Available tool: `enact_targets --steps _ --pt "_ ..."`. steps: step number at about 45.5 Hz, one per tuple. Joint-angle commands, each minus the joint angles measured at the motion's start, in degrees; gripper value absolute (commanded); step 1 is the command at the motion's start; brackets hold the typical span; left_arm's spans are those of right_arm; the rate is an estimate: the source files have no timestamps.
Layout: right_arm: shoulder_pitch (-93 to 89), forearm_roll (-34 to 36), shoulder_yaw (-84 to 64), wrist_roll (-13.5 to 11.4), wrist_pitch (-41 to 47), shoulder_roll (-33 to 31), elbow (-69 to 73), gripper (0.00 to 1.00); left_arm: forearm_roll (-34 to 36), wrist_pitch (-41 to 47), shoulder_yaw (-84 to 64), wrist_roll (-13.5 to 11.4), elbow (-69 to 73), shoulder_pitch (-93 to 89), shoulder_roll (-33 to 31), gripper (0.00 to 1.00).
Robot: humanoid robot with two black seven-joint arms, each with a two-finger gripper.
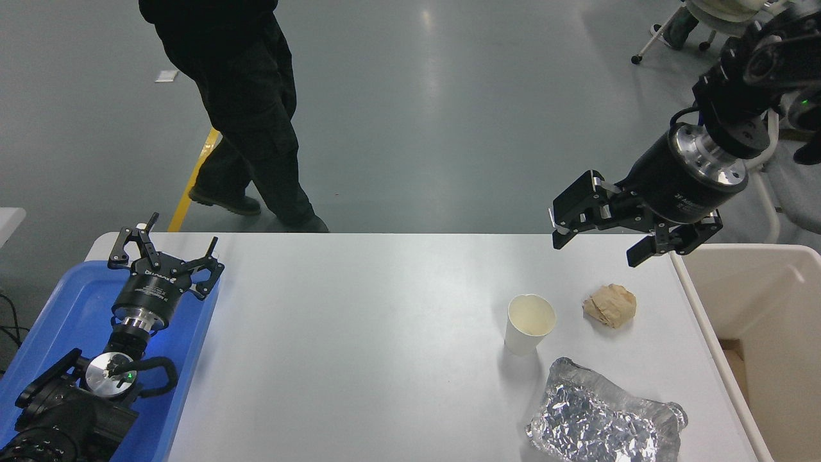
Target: Pick up paper cup place in dustbin
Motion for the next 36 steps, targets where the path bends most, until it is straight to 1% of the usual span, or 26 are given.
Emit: enact_targets --steps 1,13,15,20,21,24,31,36 --pt "-5.1 0.7 0.2 -0.1 0.1 2.6 -3.2 1.00 0.0 0.0 0.0 0.0 0.0 0.0 0.0 0.99" --pt "-16.4 0.6 2.2 -0.5 0.1 9.6 -13.3 1.00 0.0 0.0 0.1 0.0 0.0 -0.1 0.0 0.99" --pt "-18.2 0.6 2.7 -0.5 -1.3 10.4 -14.5 1.00 0.0 0.0 0.1 0.0 0.0 -0.1 0.0 0.99" --pt "-22.1 0.6 2.9 -0.7 -7.9 11.3 -15.6 1.00 0.0 0.0 0.2 0.0 0.0 -0.1 0.0 0.99" --pt "-24.0 0.5 2.8 -0.8 -11.9 11.8 -15.6 1.00 0.0 0.0 0.2 0.0 0.0 -0.1 0.0 0.99" --pt "-27.4 0.2 2.8 -0.8 -17.2 12.8 -15.8 1.00 0.0 0.0 0.1 0.0 0.0 -0.1 0.0 0.99" --pt "-34.9 -4.1 3.0 -0.8 -30.6 13.3 -16.1 1.00 0.0 0.0 0.1 0.0 -0.1 -0.1 0.0 0.99" --pt "-38.7 -7.4 3.3 -0.8 -35.0 14.8 -16.4 1.00 0.0 0.0 0.2 0.0 0.0 -0.1 0.0 0.99"
